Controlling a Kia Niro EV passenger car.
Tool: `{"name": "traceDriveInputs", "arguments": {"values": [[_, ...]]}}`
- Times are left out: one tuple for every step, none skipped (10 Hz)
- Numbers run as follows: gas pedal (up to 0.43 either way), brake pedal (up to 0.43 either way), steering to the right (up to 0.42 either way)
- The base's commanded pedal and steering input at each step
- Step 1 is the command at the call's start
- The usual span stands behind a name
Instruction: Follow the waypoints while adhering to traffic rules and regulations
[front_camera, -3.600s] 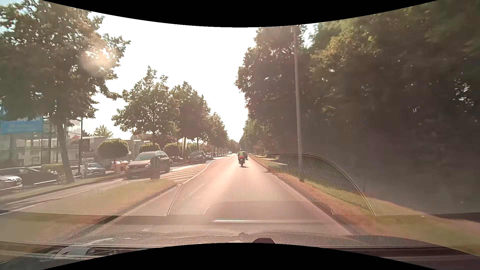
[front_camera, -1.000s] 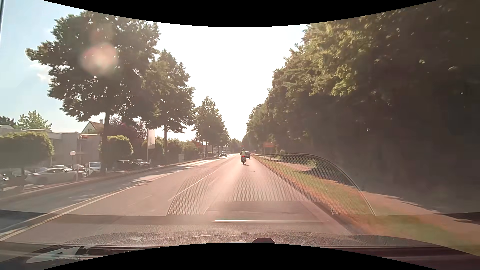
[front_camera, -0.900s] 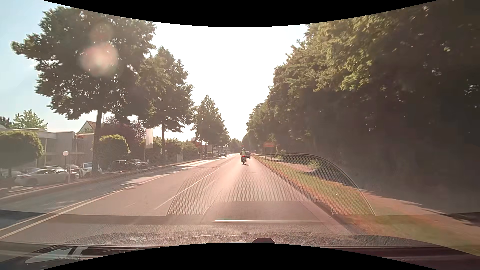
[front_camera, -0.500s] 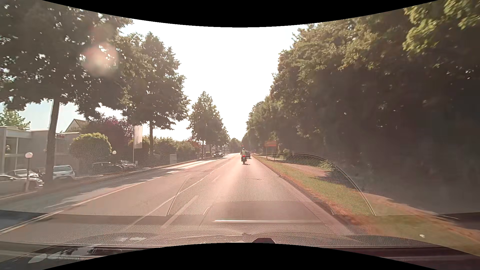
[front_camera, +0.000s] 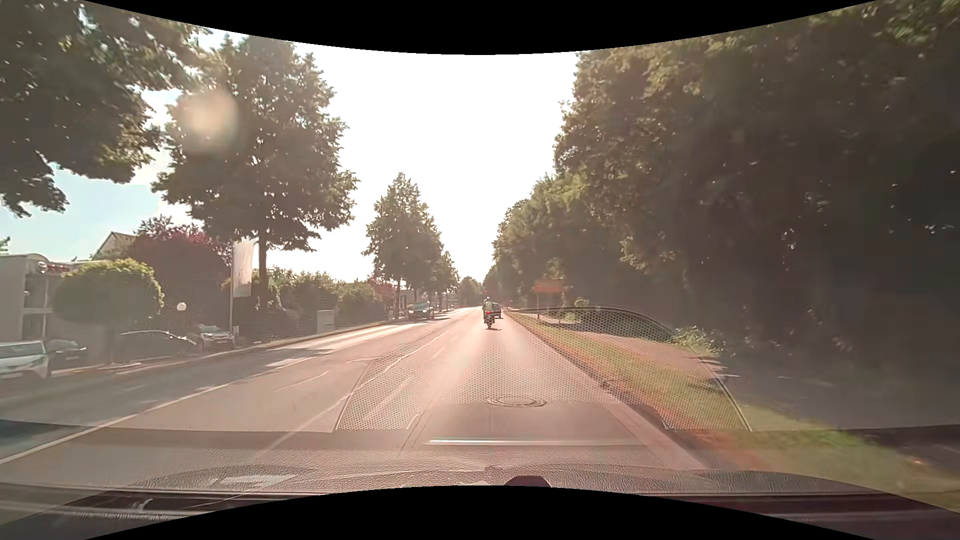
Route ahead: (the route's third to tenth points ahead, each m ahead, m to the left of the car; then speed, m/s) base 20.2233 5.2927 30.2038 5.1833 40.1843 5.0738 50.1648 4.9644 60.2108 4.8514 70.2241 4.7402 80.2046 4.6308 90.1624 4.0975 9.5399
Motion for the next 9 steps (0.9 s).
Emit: {"name": "traceDriveInputs", "arguments": {"values": [[0.15,0.0,-0.005],[0.15,0.0,-0.004],[0.15,0.0,-0.003],[0.15,0.0,-0.001],[0.15,0.0,0.001],[0.15,0.0,0.0],[0.15,0.0,-0.002],[0.15,0.0,-0.001],[0.15,0.0,0.0]]}}
